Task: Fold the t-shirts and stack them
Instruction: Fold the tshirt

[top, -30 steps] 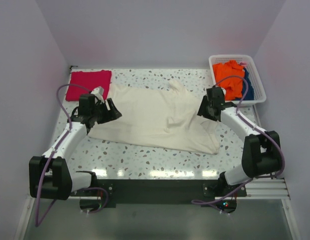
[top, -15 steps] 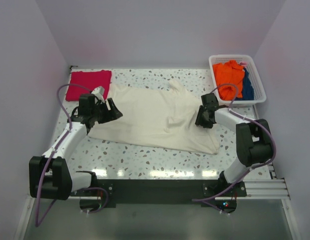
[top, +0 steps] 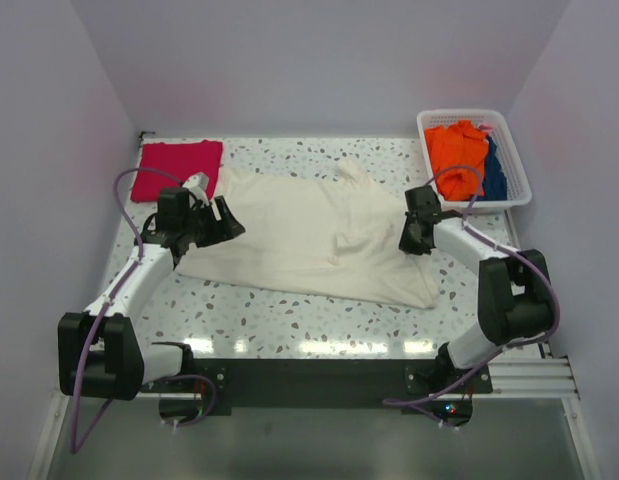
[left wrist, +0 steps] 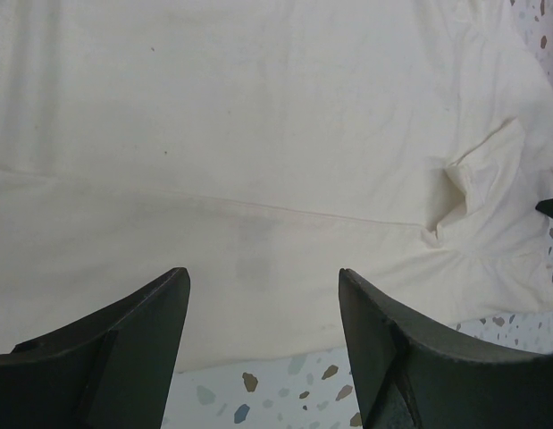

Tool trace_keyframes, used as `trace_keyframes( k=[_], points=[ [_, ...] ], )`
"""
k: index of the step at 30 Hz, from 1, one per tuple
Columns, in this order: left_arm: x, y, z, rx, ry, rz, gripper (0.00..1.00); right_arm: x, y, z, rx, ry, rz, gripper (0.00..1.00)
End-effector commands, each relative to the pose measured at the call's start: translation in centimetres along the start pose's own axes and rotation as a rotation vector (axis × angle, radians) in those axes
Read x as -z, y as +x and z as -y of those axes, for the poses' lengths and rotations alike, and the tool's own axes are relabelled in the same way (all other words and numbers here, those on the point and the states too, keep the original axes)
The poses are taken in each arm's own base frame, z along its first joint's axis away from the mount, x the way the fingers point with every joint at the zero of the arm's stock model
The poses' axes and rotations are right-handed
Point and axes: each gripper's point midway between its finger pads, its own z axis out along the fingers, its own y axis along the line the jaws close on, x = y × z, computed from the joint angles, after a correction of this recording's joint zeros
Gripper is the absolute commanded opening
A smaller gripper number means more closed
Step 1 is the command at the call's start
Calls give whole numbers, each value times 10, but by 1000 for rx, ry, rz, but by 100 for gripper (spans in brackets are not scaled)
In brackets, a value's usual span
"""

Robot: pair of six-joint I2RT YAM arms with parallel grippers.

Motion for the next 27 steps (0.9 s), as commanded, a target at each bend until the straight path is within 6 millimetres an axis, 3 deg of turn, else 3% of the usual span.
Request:
trace_keyframes(
  k=[1, 12, 14, 15, 17, 19, 20, 22, 23, 27],
  points=[
    [2, -3, 3, -21, 18, 31, 73, 20, -11, 21, -2, 80, 62, 0],
    [-4, 4, -10, 4, -45, 5, 73, 8, 5, 38, -22, 121, 16, 4],
    [-5, 6, -15, 25, -71, -4, 73, 10, 4, 39, -27, 120, 18, 19],
    [-7, 8, -17, 40, -80, -13, 73, 14, 2, 38, -27, 112, 24, 32],
    [-10, 10, -20, 80, -97, -20, 72, 21, -7, 32, -22, 90, 53, 45],
    [-14, 13, -25, 114, -122, -20, 72, 34, -12, 24, -8, 63, 77, 55],
    [-17, 18, -28, 148, -142, -24, 72, 43, -15, 7, 30, 37, 99, 58],
    [-22, 23, -33, 186, -170, -23, 68, 52, -12, -6, 80, 53, 116, 61],
    [-25, 32, -38, 230, -199, -29, 66, 60, -7, -28, 129, 13, 127, 61],
    [-31, 48, -52, 312, -301, -2, 61, 61, 26, -75, 192, -94, 92, 62]
  ],
)
